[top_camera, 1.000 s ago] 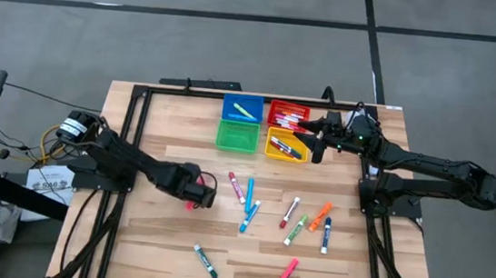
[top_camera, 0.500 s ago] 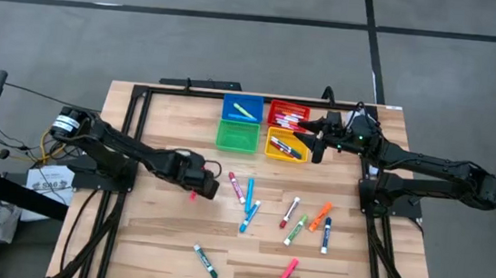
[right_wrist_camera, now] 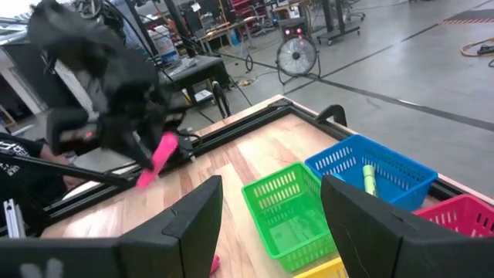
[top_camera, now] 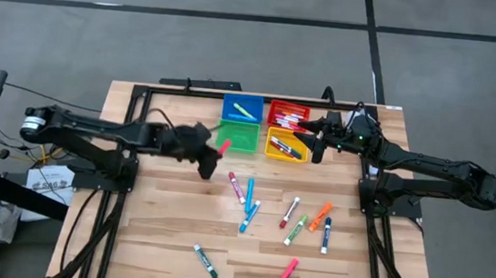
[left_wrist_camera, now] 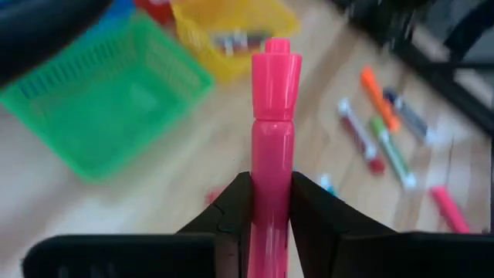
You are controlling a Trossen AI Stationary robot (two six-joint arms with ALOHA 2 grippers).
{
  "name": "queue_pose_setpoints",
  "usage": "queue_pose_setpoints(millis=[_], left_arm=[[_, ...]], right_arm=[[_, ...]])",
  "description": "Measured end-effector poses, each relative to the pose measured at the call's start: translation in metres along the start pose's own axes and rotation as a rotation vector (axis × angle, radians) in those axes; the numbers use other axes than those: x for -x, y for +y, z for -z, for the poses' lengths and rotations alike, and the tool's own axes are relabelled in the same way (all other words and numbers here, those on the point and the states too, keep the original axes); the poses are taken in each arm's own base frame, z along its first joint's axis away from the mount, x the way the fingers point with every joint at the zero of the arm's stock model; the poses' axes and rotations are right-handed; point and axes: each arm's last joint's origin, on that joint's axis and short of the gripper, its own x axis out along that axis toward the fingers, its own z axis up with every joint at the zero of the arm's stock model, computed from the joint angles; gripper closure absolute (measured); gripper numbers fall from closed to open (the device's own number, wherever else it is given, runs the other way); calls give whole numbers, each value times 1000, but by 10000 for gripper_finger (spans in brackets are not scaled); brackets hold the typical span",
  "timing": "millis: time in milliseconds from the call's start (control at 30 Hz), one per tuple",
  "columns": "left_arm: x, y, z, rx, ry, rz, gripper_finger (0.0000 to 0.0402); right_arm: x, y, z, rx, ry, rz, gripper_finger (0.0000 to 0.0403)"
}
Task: Pick & Place Markers
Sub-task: Put the left pink highlighter into the blue basket
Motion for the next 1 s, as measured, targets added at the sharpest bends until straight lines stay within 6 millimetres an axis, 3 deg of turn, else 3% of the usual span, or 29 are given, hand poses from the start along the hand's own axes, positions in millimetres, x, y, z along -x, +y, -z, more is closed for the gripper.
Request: queue_pose_setpoints(millis=[167,333,567,1000], left_arm=[[3,15,-23,-28,-105,33,334],[-7,34,-34,-79,-130,-22,334],[-34,64,-46,-205,-127,-140,334],[-89,108,-104,-527,-86,-252,334]], right_arm=[[0,0,0,0,0,0,194],[0,0,0,0,0,0,194],[0,0,0,0,0,1,194],[0,0,0,0,0,1,194]])
